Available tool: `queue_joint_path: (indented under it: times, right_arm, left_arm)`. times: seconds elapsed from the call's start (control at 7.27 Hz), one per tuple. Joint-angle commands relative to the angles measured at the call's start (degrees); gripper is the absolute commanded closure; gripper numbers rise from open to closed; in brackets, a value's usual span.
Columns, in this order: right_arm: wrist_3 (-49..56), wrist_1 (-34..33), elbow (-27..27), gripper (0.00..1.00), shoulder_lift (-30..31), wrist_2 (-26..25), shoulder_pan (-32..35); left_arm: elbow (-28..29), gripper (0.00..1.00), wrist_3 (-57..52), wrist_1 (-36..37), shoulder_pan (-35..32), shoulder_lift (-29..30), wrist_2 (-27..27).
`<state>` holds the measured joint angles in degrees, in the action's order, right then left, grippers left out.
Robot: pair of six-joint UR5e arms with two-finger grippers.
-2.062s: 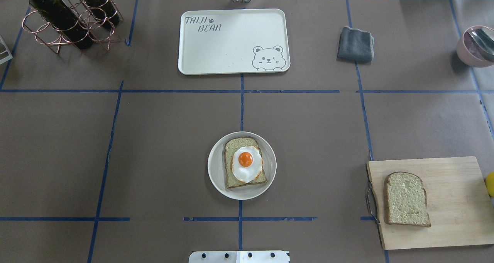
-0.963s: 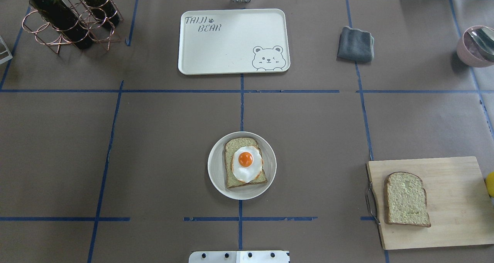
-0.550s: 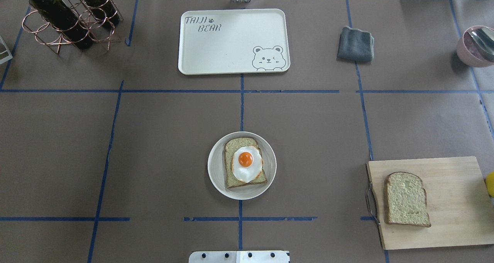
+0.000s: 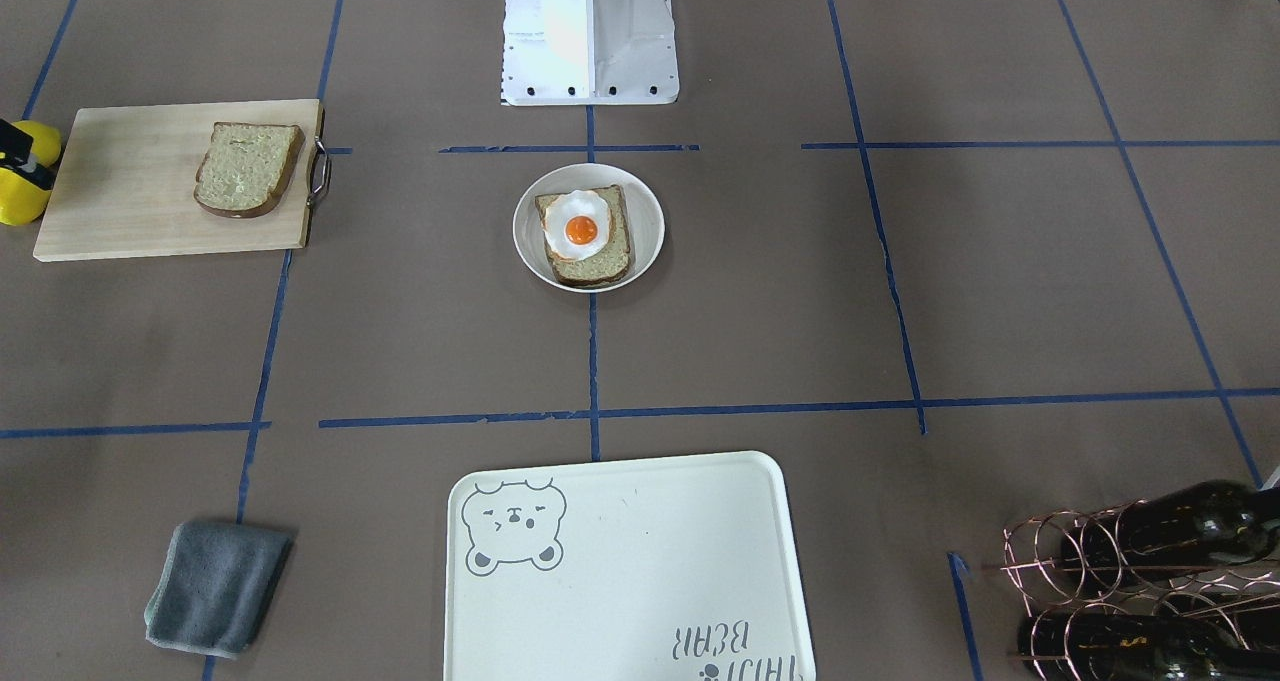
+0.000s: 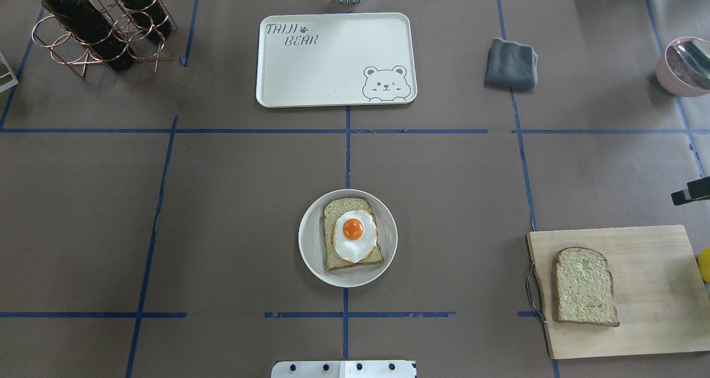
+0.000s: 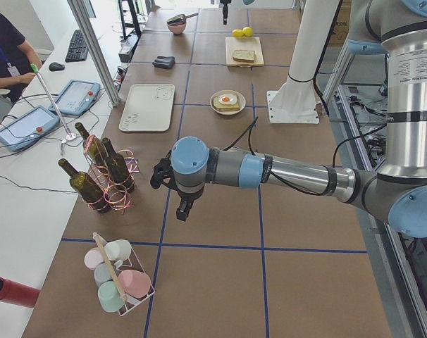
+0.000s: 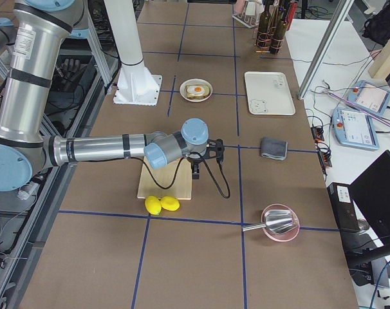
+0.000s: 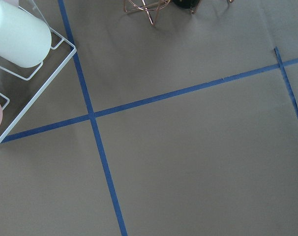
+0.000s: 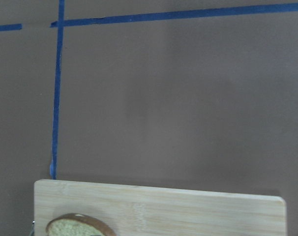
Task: Make sandwich and place on tray
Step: 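Lower the right gripper to the bread slice on the wooden board and grasp it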
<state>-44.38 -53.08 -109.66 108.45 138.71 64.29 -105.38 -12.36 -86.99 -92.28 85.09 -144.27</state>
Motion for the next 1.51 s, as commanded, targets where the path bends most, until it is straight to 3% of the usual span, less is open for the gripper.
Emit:
queue_joint_path:
  times: [0.0,0.55,0.69,0.96,1.24,1.38]
  right_arm:
    - [-15.79,13.93,-0.12,0.04,3.50,-7.10,-11.16]
    - [-23.11,18.18,-0.12,0.02,4.75,-22.14,-28.40]
    - [-24.08,19.75,-0.12,0.07,5.01,-22.52,-29.56]
    - [-26.87,20.47,0.67,0.02,5.36,-22.87,-31.59]
    - [-28.39,20.56,0.76,0.04,5.45,-22.78,-32.47]
    - [-28.74,20.56,0.85,0.12,5.54,-22.87,-32.73]
  left_arm:
    - [0.00,0.00,-0.03,-0.02,0.00,-0.01,0.04]
    - [0.08,0.00,-0.03,-0.02,0.00,-0.01,0.12]
    - [-0.09,0.00,-0.03,-0.02,0.00,-0.01,0.12]
    - [0.08,0.00,-0.03,-0.55,0.00,-0.01,0.12]
    - [0.08,0.00,0.06,-0.99,0.00,-0.01,0.21]
    - [0.34,0.00,0.06,-0.99,0.00,-0.01,0.21]
